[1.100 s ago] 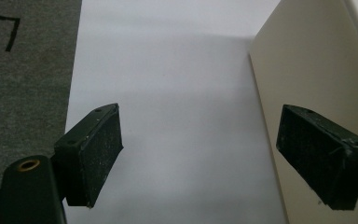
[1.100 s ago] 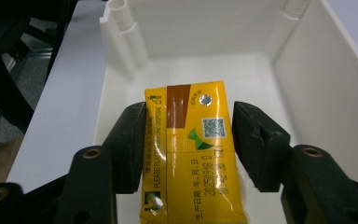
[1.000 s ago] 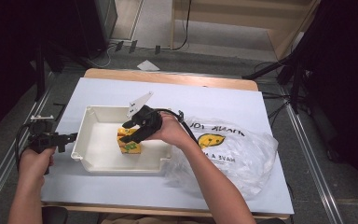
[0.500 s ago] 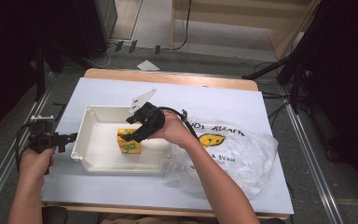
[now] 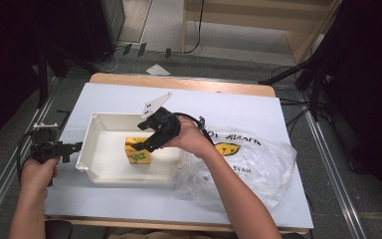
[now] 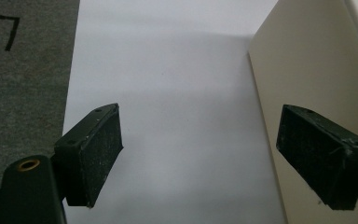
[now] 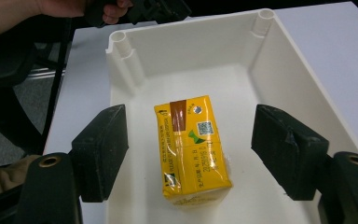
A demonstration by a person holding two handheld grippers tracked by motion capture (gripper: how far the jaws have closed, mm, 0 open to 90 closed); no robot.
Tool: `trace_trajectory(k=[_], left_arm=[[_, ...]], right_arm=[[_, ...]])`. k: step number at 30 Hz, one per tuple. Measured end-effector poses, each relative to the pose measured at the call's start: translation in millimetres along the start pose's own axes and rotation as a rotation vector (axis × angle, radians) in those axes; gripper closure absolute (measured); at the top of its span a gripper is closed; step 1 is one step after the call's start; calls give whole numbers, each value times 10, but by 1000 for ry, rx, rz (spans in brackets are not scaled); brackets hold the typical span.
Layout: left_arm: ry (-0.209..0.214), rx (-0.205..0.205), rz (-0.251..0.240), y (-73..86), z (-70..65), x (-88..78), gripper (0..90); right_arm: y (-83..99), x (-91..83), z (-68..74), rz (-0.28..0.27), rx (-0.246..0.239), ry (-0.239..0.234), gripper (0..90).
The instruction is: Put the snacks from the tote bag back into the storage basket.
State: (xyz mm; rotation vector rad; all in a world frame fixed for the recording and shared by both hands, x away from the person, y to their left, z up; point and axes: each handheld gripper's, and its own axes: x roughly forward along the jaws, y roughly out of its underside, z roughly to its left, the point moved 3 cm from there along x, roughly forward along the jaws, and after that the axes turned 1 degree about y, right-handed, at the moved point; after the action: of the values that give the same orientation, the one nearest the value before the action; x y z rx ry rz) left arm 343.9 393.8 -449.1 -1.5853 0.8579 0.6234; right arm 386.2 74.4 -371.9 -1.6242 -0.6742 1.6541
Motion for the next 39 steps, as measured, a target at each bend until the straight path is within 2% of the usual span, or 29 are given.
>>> trace_trajectory(k=[4,5,10,12,19,20,27,34,39], left_arm=[[0,1,-1,-1,-5,2,149],[0,2,-1,-1,-6,3,149],[0,2,0,-3,-5,7,149],[-1,1,2,-2,-7,10,149],[-5,2,-4,-7,-10,7,149],[-5,3,-3,-6,-13,11,149],[-4,6,2,-1,-19,21,149],[-6,7,5,2,-25,29,149],[-5,9,8,6,-32,39,149]], right_arm=[[-1,-42,0,-4,7,15,234],[2,-55,1,1,16,33,205],[23,-102,1,4,30,65,195],[52,-163,-4,-22,40,75,195],[130,-269,-15,-58,70,128,177],[145,-289,-8,-59,82,130,170],[231,-449,30,-73,84,180,156],[373,-621,16,-66,128,237,156],[439,-706,9,-88,144,249,156]])
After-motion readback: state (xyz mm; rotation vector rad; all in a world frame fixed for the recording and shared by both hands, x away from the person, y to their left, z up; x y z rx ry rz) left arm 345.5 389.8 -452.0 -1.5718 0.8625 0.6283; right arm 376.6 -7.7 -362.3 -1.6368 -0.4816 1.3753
